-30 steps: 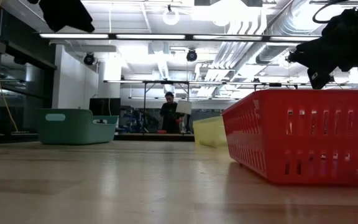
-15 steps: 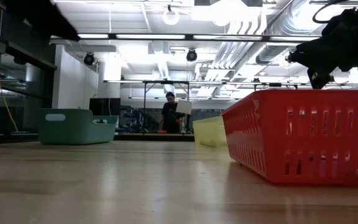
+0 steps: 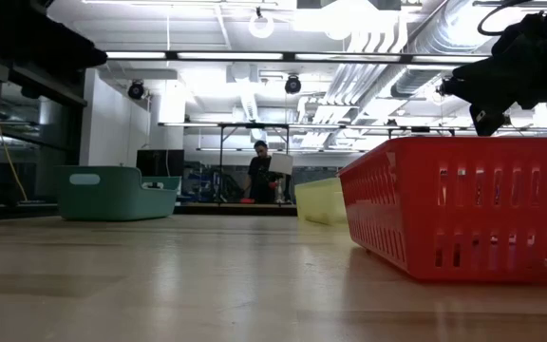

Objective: Pick & Place School Supplies
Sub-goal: Return to Home Position

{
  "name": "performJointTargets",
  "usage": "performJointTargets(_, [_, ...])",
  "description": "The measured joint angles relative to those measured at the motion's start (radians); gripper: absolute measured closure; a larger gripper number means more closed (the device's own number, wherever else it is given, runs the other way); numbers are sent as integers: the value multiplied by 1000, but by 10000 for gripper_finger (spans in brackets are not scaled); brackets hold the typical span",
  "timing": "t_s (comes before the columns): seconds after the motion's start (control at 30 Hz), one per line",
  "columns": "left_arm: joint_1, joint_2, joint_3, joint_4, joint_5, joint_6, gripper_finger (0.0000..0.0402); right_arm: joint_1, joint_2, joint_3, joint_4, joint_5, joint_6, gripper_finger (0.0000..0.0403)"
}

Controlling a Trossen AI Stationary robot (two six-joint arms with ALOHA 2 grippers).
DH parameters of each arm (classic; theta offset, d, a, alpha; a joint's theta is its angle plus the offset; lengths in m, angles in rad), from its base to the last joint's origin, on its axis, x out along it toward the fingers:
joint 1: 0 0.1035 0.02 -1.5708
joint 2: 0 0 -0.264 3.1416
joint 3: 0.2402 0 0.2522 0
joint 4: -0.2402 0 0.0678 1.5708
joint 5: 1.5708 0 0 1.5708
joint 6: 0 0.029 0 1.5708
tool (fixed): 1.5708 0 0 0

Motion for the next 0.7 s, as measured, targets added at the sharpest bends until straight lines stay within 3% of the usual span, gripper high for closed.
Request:
performJointTargets(0.27, [127,-192,-95,19,248,95,293,0,0,-1,0,0,0,308])
performJointTargets(0.7, [249,-368,-231,28,335,86,293,0,0,-1,0,0,0,308])
